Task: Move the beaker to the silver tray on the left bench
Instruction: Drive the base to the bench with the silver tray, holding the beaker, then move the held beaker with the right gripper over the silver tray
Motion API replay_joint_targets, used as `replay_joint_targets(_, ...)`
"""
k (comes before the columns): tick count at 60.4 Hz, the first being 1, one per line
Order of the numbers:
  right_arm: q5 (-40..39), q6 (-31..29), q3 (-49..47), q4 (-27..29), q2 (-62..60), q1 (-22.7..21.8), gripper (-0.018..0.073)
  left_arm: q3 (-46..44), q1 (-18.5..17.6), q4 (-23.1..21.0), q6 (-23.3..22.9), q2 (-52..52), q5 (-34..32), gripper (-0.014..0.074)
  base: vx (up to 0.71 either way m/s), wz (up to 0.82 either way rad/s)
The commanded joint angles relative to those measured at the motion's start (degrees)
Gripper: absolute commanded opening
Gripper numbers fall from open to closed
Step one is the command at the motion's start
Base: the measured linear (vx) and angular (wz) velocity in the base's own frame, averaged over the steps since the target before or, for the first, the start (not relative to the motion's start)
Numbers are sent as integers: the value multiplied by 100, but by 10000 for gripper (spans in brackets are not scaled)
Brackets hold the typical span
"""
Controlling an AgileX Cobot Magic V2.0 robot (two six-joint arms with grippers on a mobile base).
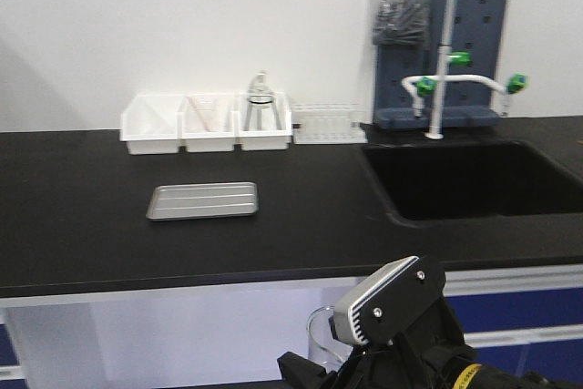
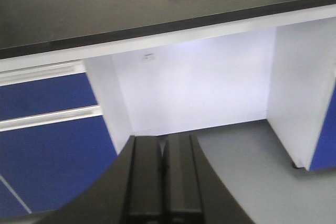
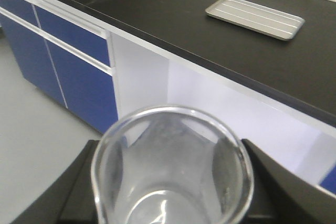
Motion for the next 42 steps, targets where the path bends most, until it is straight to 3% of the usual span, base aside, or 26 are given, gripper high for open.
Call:
replay_joint_targets(1, -412, 0, -187, -27, -172, 7, -11, 113, -31, -17, -6, -40, -432, 1, 17, 45)
replay_joint_targets(20, -412, 0, -187, -27, -172, 7, -11, 113, -31, -17, -6, -40, -432, 1, 22, 32)
replay_joint_targets(42, -412, 0, -187, -27, -172, 7, -11, 113, -31, -17, -6, -40, -432, 1, 32, 5)
